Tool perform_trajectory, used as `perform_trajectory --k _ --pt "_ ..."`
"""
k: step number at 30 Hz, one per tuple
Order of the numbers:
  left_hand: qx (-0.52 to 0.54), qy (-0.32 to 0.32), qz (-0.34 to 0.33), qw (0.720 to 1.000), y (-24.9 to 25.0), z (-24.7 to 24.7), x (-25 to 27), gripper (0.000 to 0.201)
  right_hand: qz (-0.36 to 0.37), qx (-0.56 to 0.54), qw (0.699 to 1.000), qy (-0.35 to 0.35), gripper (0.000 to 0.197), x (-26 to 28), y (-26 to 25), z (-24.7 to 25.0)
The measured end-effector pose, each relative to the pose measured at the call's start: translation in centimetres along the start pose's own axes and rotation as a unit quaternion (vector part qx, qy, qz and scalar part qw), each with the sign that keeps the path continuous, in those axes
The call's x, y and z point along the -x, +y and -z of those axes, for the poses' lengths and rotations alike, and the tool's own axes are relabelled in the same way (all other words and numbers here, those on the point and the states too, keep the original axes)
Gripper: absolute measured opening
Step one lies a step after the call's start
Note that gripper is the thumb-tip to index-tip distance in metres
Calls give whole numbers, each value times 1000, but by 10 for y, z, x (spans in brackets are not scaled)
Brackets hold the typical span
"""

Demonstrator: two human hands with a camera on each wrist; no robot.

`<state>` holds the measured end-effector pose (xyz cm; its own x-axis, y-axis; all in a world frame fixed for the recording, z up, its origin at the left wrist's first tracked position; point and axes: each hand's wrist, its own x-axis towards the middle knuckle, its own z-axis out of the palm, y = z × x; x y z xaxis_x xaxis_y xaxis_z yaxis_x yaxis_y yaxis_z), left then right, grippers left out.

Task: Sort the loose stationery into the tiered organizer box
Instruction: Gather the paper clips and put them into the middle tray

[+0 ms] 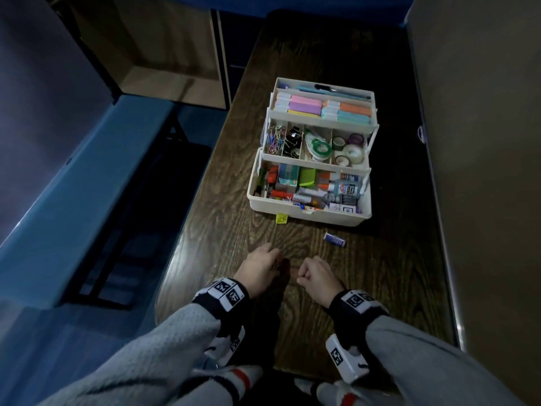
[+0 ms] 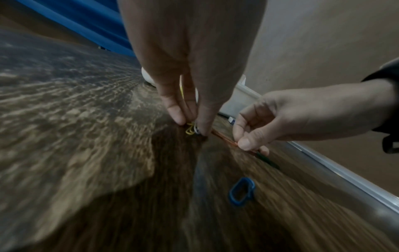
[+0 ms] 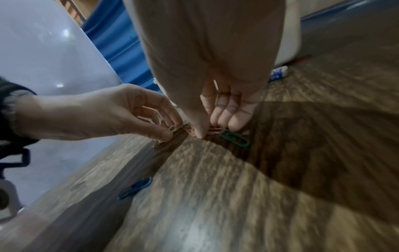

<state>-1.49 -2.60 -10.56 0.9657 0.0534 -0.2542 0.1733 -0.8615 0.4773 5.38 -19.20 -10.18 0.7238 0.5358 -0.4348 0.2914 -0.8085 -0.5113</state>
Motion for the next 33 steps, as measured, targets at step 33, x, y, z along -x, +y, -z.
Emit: perform_trajectory --k 33 --pt "-3 -1 -36 999 -25 7 27 22 -48 -118 990 -63 27 7 27 53"
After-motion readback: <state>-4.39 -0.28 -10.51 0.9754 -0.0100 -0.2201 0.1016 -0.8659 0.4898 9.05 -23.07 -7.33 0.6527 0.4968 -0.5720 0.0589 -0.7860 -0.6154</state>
